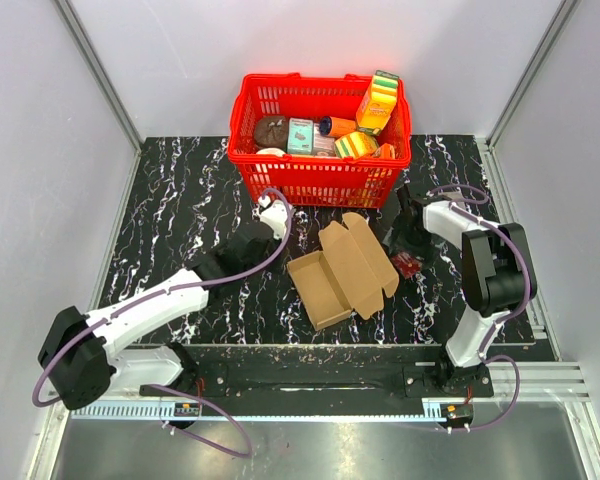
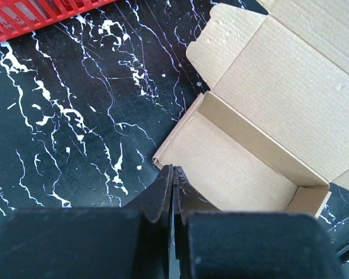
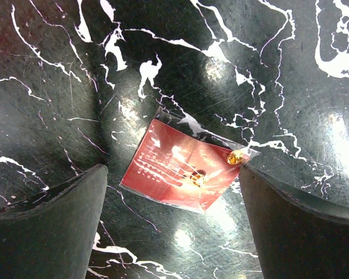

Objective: Fold the paper box

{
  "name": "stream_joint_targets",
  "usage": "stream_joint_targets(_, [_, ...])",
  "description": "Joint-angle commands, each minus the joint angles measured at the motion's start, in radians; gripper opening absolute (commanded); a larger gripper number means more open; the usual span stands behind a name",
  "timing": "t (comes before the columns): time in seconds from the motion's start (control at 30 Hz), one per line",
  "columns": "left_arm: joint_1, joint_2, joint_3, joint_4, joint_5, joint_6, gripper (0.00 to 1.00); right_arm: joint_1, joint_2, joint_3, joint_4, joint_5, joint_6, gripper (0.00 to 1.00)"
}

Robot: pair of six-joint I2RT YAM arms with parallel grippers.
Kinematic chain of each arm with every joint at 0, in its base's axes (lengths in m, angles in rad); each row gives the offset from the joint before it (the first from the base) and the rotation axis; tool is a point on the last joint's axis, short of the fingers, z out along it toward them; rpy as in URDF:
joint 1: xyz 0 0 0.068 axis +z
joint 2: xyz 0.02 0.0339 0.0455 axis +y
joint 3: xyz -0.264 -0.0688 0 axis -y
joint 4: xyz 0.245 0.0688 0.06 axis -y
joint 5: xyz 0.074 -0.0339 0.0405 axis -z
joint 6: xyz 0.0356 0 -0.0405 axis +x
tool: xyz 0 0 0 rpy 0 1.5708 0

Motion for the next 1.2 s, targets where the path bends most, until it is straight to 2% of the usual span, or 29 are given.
stream_joint_targets(0.0, [0.004,-0.044,-0.022,0.038,-0.017,0.008,0.00,0.006,-0.004,-0.027,-0.036,0.083,0.025,1.00])
stream_joint_targets(0.3, [0.004,-0.048,-0.030,0.053,-0.005,0.004,0.00,0.007,-0.073,-0.077,-0.029,0.106,0.031,1.00])
stream_joint_targets(0.6, [0.002,-0.069,-0.041,0.045,-0.010,0.004,0.00,0.007,-0.084,-0.116,0.014,0.037,0.048,1.00])
stream_joint_targets(1.17, [0.004,-0.091,-0.055,0.033,-0.011,0.001,0.00,0.007,-0.075,-0.171,0.075,-0.054,0.047,0.86])
